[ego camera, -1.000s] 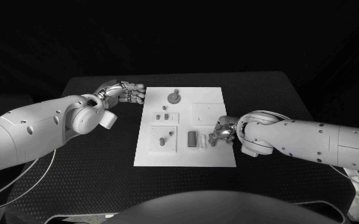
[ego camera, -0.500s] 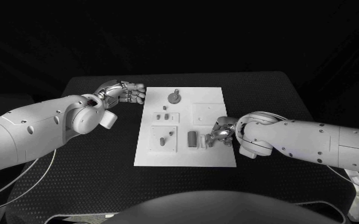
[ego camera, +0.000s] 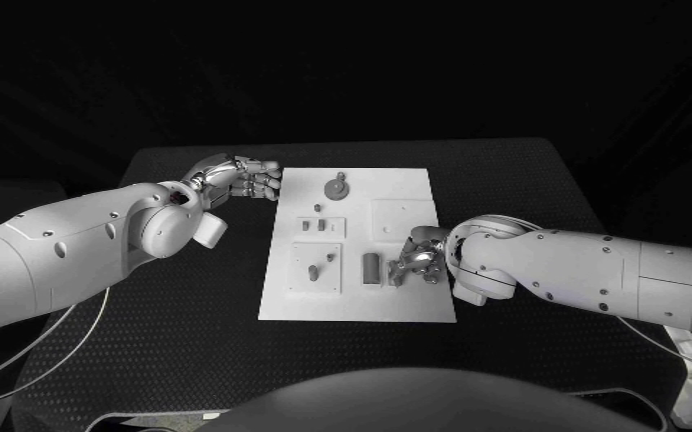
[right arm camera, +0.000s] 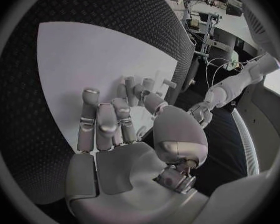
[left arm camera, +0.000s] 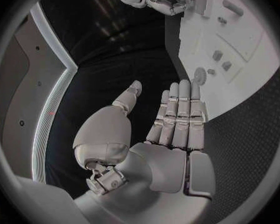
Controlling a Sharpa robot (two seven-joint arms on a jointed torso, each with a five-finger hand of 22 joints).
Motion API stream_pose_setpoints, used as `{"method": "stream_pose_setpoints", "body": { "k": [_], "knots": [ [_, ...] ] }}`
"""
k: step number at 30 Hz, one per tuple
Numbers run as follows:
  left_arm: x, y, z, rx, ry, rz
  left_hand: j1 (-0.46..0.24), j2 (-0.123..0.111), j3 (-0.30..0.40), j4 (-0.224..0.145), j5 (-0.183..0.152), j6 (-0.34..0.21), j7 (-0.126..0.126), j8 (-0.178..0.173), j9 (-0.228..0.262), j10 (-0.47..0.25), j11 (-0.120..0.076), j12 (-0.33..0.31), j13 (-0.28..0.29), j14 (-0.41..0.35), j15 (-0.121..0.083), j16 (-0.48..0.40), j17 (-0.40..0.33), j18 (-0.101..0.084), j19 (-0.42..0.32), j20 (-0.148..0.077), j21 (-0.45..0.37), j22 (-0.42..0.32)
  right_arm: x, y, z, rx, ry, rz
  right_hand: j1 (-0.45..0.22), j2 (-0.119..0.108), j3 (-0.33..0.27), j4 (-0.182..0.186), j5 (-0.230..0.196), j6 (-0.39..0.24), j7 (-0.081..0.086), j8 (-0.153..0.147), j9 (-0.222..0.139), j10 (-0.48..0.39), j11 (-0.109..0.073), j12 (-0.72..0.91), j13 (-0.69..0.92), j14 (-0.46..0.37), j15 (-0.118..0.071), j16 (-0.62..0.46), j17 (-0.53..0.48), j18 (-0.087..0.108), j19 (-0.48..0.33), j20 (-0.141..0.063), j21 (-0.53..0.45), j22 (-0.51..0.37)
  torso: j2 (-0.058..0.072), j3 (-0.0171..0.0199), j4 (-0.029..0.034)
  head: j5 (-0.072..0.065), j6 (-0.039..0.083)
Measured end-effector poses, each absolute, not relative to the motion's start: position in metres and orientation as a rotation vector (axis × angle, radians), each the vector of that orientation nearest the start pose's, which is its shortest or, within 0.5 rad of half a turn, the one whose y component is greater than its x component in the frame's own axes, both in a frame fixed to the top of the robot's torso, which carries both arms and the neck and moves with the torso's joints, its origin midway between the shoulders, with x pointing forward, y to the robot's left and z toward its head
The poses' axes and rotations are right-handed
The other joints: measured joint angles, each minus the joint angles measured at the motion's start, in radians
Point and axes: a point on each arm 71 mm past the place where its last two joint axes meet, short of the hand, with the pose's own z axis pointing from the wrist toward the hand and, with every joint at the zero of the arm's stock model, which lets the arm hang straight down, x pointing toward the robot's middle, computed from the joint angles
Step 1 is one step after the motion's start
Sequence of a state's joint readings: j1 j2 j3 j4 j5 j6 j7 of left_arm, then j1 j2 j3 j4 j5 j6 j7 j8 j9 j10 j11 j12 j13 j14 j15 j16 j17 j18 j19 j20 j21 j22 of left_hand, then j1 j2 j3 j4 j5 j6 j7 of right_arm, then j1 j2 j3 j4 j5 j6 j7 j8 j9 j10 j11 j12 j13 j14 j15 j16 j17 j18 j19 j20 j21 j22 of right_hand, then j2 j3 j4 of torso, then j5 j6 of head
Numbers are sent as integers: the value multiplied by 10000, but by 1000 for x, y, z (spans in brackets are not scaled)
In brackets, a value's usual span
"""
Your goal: Assemble the parts on the task board
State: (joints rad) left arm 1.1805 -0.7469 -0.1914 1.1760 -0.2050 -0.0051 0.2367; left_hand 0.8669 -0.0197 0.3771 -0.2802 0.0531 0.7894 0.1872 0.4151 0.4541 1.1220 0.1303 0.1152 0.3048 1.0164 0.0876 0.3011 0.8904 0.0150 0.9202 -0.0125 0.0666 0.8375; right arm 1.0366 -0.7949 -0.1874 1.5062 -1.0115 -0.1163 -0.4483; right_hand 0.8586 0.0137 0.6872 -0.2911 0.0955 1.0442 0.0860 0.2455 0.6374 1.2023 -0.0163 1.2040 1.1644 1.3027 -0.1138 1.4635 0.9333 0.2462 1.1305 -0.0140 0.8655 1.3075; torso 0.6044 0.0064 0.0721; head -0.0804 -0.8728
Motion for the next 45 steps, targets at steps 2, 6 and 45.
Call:
{"method": "stream_pose_setpoints", "body": {
  "k": [2, 6, 45],
  "knots": [
    [511, 254, -268, -9851, 18579, -13091, 0, 0, 0, 0, 0, 0, 0, 0, 0, 0, 0, 0, 0, 0, 0, 0, 0, 0, 0, 0, 0, 3, 411, -205, -339, 3596, 24149, 4552, 0, 0, 0, 0, -1, 6, -6, -1, 0, 0, 0, 0, -2, -1, 1, 0, 0, -1, 0, 0, 0, 0, 0, 1, 3, 14, 0],
    [511, 255, -268, -9860, 18573, -13074, 0, 0, 0, 0, 0, 0, 0, 0, 0, 0, 0, 0, 1, 0, 0, 0, -1, 0, 0, 0, 0, 9, 412, -205, -340, 3607, 24165, 4533, 0, 0, -1, 0, -27, 9, -10, -9, 0, 0, 0, 0, -16, -4, 4, 0, -18, 0, 0, 0, 0, 0, 0, -5, 3, 31, 0],
    [511, 254, -268, -9856, 18622, -13099, 0, 1, 0, 0, 0, 0, 0, 0, -18, 0, 0, 0, -7, 0, 0, 0, 5, 0, 0, 0, 0, 16, 415, -202, -343, 3658, 24262, 4611, -1461, -1048, 179, 1175, -26, 8, -9, 36, -176, 1, 0, -40, -90, -40, 0, 0, -94, 15, 130, -55, -79, -1, -1, 2, -5, 33, 0]
  ]
}}
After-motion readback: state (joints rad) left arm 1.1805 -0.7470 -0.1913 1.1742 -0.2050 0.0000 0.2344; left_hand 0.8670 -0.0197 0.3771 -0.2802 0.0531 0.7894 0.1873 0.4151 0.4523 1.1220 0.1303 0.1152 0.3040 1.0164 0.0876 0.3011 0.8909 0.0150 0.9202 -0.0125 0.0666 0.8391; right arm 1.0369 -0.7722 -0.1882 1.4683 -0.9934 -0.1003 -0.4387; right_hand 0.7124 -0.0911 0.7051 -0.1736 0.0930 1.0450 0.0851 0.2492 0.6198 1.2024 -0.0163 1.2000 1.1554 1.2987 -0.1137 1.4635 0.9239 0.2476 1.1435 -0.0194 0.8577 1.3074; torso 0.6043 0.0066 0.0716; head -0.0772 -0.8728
